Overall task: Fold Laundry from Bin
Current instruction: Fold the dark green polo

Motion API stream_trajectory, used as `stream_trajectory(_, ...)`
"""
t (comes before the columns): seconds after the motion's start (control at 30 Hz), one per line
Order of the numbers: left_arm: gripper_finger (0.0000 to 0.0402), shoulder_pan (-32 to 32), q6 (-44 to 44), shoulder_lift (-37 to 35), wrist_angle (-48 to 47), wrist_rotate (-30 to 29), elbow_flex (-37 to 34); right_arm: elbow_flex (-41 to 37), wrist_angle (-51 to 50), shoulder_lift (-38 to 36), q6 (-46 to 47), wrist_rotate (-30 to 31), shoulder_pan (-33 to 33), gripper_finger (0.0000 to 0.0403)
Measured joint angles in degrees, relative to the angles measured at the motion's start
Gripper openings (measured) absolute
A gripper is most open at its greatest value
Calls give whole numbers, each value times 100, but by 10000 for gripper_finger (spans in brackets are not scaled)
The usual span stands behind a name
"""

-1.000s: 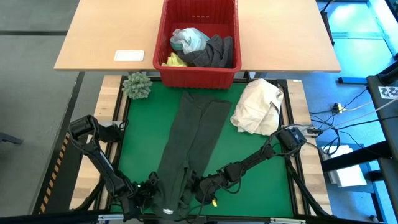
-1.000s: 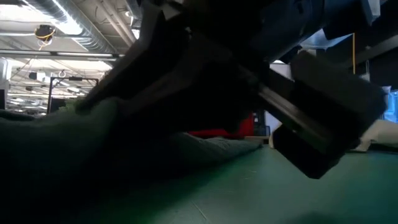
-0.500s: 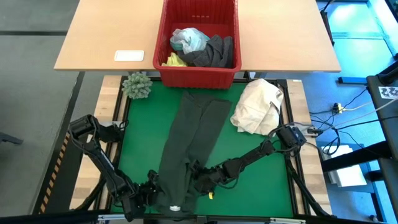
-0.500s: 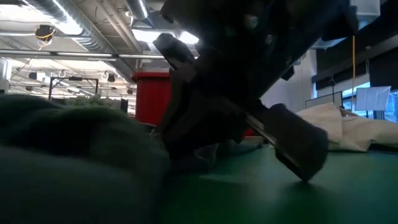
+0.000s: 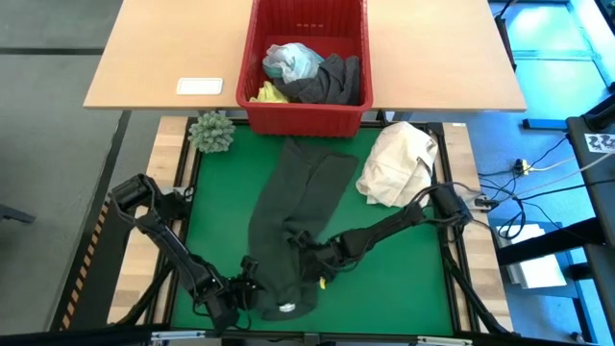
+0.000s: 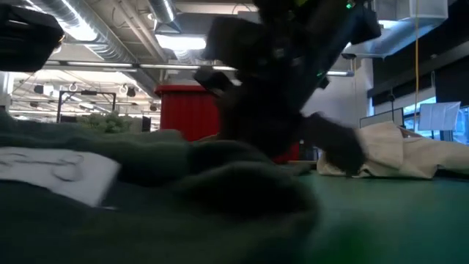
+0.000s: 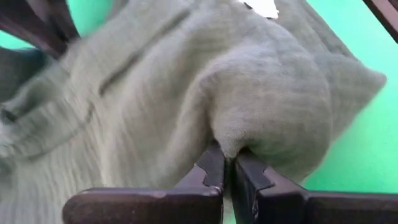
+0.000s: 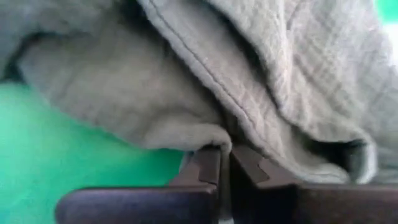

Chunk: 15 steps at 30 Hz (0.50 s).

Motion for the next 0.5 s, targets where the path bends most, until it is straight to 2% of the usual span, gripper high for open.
stream_trajectory(0.17,0,51,47,0,-6,120,0,-30,-711,-351,671,-190,176,60)
stream_trajectory(0.33,0,51,44,0,-8,248,0,-28,-1068,-455,1189,-340,458,122)
stream_trajectory(0.5,0,51,41,-2,-3,254,0,-28,-1218,-452,1470,-72,854,186)
